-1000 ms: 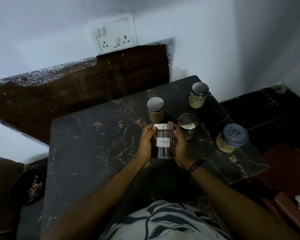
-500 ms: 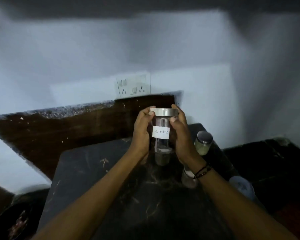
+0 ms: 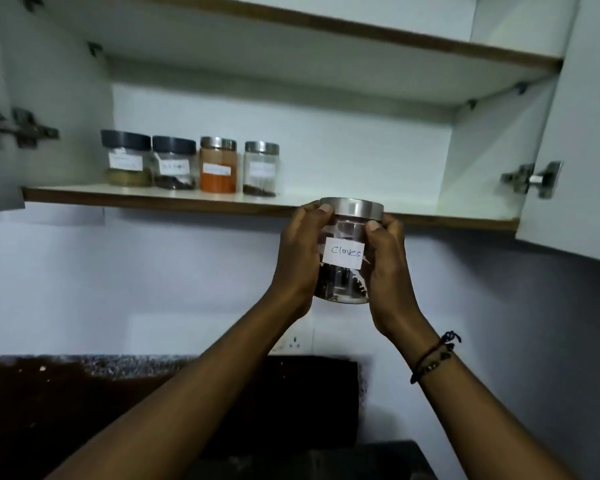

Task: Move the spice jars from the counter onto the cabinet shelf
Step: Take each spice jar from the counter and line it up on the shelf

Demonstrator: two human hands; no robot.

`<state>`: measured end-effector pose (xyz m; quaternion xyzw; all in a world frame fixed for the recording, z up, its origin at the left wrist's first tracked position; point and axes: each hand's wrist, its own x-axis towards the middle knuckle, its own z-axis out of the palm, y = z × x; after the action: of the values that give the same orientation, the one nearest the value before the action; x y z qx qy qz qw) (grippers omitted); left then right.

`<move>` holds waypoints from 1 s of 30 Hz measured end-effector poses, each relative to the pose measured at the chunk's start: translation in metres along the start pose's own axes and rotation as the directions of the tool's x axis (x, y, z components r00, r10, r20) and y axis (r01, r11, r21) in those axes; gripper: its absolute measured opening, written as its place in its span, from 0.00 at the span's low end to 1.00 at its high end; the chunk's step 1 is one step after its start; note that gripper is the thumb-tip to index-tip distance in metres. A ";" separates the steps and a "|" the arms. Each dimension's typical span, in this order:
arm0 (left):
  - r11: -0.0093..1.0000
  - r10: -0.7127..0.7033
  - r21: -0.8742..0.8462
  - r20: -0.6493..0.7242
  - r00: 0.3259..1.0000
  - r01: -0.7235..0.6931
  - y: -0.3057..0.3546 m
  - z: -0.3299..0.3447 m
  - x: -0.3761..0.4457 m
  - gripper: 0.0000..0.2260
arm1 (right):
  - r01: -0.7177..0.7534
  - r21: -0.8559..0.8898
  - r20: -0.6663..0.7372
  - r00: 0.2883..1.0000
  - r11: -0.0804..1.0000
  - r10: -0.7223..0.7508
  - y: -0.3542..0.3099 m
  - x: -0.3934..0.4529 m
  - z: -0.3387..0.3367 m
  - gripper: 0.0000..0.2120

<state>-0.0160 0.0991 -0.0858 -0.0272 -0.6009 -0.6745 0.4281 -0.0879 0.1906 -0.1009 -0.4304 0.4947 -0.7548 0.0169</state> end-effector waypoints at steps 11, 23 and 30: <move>0.977 0.163 0.145 -0.027 0.986 -0.158 0.048 0.004 0.079 0.19 | 0.166 -0.198 -0.044 0.983 0.966 -0.178 -0.042 0.089 0.021 0.14; 0.840 0.219 0.524 -0.088 0.972 -0.141 0.047 -0.020 0.204 0.17 | -0.009 -0.429 0.015 1.000 0.903 0.017 -0.016 0.226 0.037 0.14; 0.679 0.283 0.732 -0.190 0.940 -0.056 0.026 -0.030 0.235 0.15 | -0.006 -0.540 0.062 0.997 0.841 0.047 0.013 0.256 0.048 0.19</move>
<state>-0.1344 -0.0514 0.0554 0.1838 -0.7414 -0.3401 0.5485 -0.2218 0.0338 0.0580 -0.4379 0.6920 -0.5688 -0.0766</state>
